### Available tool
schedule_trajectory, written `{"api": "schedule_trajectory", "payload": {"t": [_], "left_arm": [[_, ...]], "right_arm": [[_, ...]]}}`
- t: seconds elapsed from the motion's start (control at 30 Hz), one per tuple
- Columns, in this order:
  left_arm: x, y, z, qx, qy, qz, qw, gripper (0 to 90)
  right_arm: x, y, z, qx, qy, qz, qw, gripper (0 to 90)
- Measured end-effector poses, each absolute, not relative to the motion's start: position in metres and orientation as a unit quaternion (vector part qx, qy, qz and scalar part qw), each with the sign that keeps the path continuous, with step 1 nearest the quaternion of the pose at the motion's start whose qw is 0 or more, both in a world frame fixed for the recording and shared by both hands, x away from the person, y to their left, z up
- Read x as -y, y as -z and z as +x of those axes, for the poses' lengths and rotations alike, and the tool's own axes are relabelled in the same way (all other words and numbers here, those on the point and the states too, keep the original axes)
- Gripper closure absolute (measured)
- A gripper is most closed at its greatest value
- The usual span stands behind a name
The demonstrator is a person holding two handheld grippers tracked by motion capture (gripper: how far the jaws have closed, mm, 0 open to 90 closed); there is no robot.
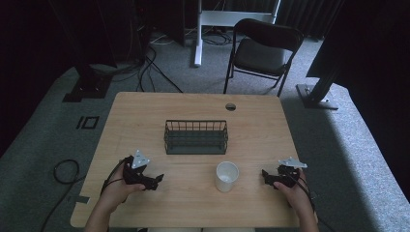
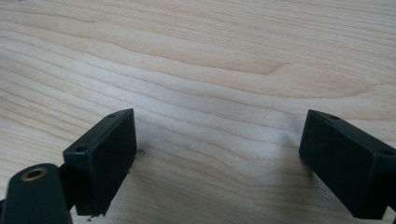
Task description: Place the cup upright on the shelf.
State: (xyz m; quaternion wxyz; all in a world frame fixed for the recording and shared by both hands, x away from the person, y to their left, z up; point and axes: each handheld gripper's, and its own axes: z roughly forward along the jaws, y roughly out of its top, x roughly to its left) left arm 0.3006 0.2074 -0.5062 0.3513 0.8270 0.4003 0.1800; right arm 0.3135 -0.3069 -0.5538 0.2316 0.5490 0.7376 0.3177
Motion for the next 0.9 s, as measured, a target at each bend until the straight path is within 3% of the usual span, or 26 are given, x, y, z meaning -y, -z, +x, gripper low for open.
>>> {"api": "schedule_trajectory", "payload": {"t": [0.47,0.5,0.9], "left_arm": [[-0.174,0.491,0.302,-0.351,-0.169,0.837,0.385,0.6],[-0.168,0.488,0.302,-0.333,-0.156,0.831,0.416,0.6],[-0.141,0.477,0.297,-0.283,-0.155,0.846,0.425,0.6]], "right_arm": [[0.307,0.554,0.313,-0.738,-0.317,0.549,0.232,10.7],[0.307,0.554,0.314,-0.738,-0.318,0.549,0.232,10.7],[0.307,0.554,0.313,-0.738,-0.318,0.549,0.232,10.7]]}}
